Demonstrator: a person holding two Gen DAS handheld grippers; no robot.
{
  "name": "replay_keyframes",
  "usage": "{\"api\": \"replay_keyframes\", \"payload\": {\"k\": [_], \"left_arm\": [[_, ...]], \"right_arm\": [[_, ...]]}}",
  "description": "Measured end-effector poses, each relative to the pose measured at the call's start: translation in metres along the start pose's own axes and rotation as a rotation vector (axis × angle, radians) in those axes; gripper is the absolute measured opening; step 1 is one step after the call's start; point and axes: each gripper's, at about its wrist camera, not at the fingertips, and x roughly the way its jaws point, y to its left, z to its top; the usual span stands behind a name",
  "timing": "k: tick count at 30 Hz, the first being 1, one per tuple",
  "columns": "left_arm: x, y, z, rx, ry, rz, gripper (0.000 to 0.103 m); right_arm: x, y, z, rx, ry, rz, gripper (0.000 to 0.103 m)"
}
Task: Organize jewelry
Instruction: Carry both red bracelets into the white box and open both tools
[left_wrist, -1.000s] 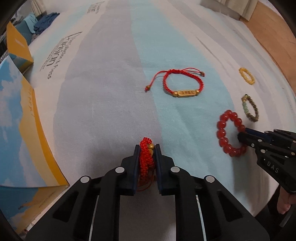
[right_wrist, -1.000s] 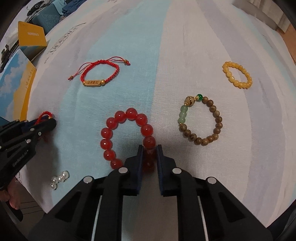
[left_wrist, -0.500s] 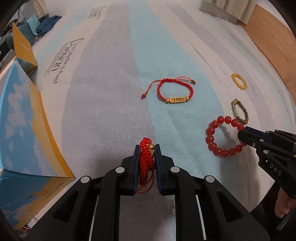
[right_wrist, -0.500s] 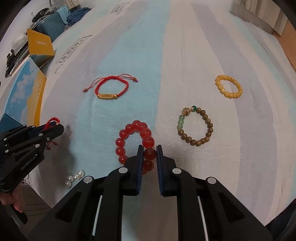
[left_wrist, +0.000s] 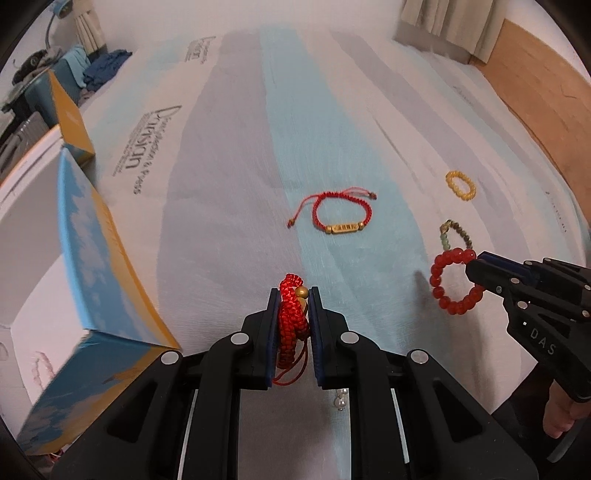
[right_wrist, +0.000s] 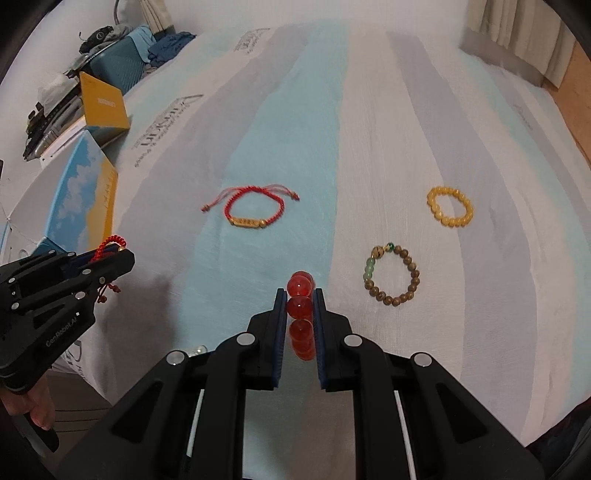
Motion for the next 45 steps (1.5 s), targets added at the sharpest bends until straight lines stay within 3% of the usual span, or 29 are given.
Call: {"api": "replay_keyframes", "payload": {"k": [10,21,33,45], "left_arm": [[-0.036,0.012,-0.001,-0.016,-0.045,0.015,0.014],[-0.084,0.052,-0.001,-0.075,-0.114,0.035,0.014],[-0.136,0.121,-0.021,-0.153,-0.167,0.087,0.014],[-0.167,0.211,-0.065,-0.278,-0.165,0.157,0.014]], "right_arm": [[-0.039,0.024,0.011,-0.030,-0.062,0.011,0.013],[-0.079,0.076,0.032,-0.097,-0.130,0.032,0.013],[-0.118,0.174,0.055,-0.199,-0.203,0.102,0.013],[-0.112,0.289,0.054,-0.336,-0.191,0.176,0.013]]}}
